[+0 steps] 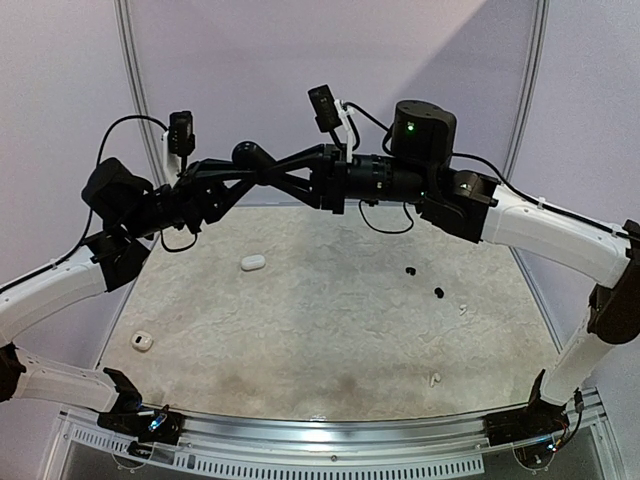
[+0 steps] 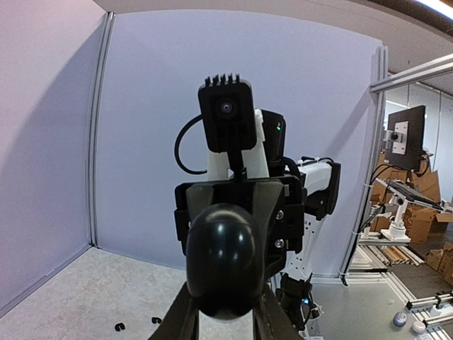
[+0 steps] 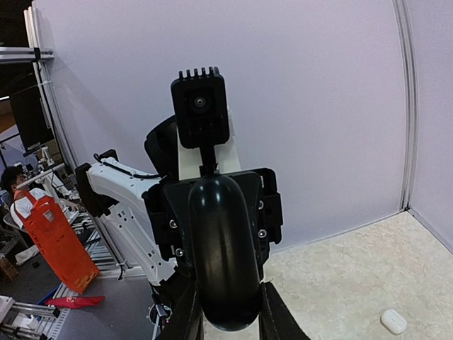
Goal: Insert the wireless bluetooth earbuds into the charging case
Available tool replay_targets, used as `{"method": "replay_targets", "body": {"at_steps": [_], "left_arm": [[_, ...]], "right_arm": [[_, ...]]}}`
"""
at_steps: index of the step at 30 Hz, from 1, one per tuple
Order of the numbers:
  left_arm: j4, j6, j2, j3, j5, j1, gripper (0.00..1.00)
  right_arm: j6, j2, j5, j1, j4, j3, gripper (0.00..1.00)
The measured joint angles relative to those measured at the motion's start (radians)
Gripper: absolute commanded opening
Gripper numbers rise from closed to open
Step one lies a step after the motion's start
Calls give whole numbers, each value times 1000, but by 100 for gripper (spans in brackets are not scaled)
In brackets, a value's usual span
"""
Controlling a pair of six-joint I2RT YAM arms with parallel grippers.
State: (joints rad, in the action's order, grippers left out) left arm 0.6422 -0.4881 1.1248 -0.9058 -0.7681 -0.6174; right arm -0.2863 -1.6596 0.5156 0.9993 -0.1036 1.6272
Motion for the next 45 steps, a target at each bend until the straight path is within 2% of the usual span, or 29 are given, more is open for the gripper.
{"method": "replay_targets", "body": {"at_steps": [4, 5, 7, 8, 9, 11, 16, 20, 23, 30, 36, 38, 43, 45], "left_arm": [[5, 0, 0, 0, 1, 0, 0], [5, 0, 0, 0, 2, 0, 6], [3, 2, 0, 0, 2, 0, 52], [-1, 6, 0, 0, 2, 0, 72], [-11, 23, -1, 0, 2, 0, 82], [-40, 70, -3, 0, -3, 1, 89], [-249, 309, -35, -4, -38, 34, 90], [-509, 558, -51, -40, -68, 58, 76], [-654, 679, -51, -68, -100, 60, 69], [-715, 692, -50, -77, -152, 47, 68], [-696, 639, -34, -77, -164, 8, 67], [-691, 629, -29, -77, -162, 2, 64], [-686, 615, -23, -77, -144, -13, 47], [-683, 621, -21, -78, -139, -18, 44]], "right_arm": [[6, -5, 20, -1, 8, 10, 0], [7, -5, 22, -1, 10, 11, 0], [12, -5, 21, -2, 21, 14, 0], [18, -5, 20, -2, 27, 15, 0], [23, -4, 17, -2, 38, 16, 0], [41, -3, 5, -2, 85, 16, 0], [120, 10, -53, -1, 301, 40, 0], [241, 36, -99, 4, 493, 113, 0], [362, 58, -117, 16, 626, 179, 0], [570, 23, -164, 45, 878, 404, 0], [656, -54, -201, 60, 994, 461, 0], [674, -81, -219, 68, 1029, 475, 0], [694, -98, -243, 85, 1072, 480, 0], [696, -98, -246, 89, 1077, 485, 0]]}}
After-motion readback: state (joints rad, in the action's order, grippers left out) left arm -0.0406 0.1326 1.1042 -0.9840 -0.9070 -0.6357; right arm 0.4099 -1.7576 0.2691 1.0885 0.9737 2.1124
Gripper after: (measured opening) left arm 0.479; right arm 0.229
